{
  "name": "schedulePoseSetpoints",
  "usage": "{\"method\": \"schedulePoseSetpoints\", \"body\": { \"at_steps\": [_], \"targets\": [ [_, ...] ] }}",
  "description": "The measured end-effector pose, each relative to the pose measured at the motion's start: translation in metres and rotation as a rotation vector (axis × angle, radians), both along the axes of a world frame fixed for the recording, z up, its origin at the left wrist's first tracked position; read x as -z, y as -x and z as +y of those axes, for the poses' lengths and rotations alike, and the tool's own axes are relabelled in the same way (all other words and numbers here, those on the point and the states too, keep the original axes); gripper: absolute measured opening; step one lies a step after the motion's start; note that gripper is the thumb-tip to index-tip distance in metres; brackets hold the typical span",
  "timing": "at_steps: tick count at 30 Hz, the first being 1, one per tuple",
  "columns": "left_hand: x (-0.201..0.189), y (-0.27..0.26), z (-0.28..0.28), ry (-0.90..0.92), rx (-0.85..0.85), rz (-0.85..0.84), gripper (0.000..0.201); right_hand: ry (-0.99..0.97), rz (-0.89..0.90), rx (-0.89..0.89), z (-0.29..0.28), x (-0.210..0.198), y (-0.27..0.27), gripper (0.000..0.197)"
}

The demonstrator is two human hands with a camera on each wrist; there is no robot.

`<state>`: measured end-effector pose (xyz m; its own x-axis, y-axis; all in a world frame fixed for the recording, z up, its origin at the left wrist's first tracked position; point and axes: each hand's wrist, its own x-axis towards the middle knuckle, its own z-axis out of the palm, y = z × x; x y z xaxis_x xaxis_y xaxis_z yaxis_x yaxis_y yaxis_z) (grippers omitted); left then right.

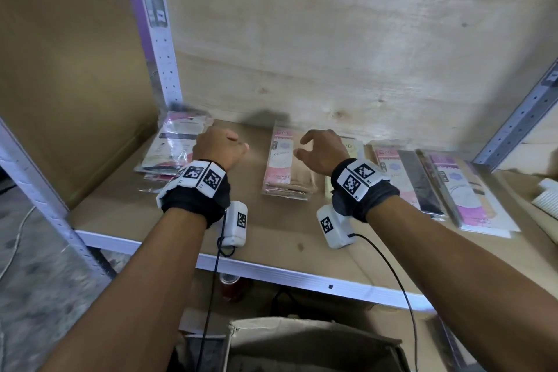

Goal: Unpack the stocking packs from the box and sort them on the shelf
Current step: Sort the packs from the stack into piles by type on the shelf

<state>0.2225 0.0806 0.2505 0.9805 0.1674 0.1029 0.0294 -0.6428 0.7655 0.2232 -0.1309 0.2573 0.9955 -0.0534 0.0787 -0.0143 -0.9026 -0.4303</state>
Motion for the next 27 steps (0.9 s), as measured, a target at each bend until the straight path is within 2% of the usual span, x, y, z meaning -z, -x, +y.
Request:
{"method": "schedulePoseSetpoints", "body": {
  "at_steps": [3,6,11,16,19,24,26,27],
  "targets": [
    [-0.006,-0.002,0.033,-0.062,-0.071,-0.048,0.017,-0.029,-0.05,-0.059,0.027,-0.01,-0.009,0.033],
    [-0.006,-0.004,0.07,-0.084,-0.115,-0.028,0.008,-0.192,-0.029,-0.145,0.066,-0.011,-0.019,0.023],
    [-0.003,-0.007,0.125,-0.134,-0.147,0.155,0.027,-0.598,0.169,-0.241,0.136,0.007,-0.032,0.004],
    [0.007,-0.001,0.131,-0.167,-0.017,0.231,0.037,-0.716,0.273,-0.237,0.178,0.023,-0.04,0.014],
    [0.008,0.001,0.131,-0.2,-0.004,0.209,0.039,-0.715,0.259,-0.206,0.182,0.033,-0.039,0.018],
    [0.006,0.006,0.135,-0.206,-0.003,0.166,0.021,-0.803,0.27,-0.139,0.158,0.032,-0.027,0.027],
    [0.009,0.007,0.132,-0.127,0.003,0.191,0.024,-0.907,0.339,-0.13,0.146,0.026,-0.018,0.019],
    [0.011,0.006,0.128,-0.021,0.001,0.199,0.031,-0.931,0.341,-0.134,0.139,0.021,-0.012,0.014]
  ]
}}
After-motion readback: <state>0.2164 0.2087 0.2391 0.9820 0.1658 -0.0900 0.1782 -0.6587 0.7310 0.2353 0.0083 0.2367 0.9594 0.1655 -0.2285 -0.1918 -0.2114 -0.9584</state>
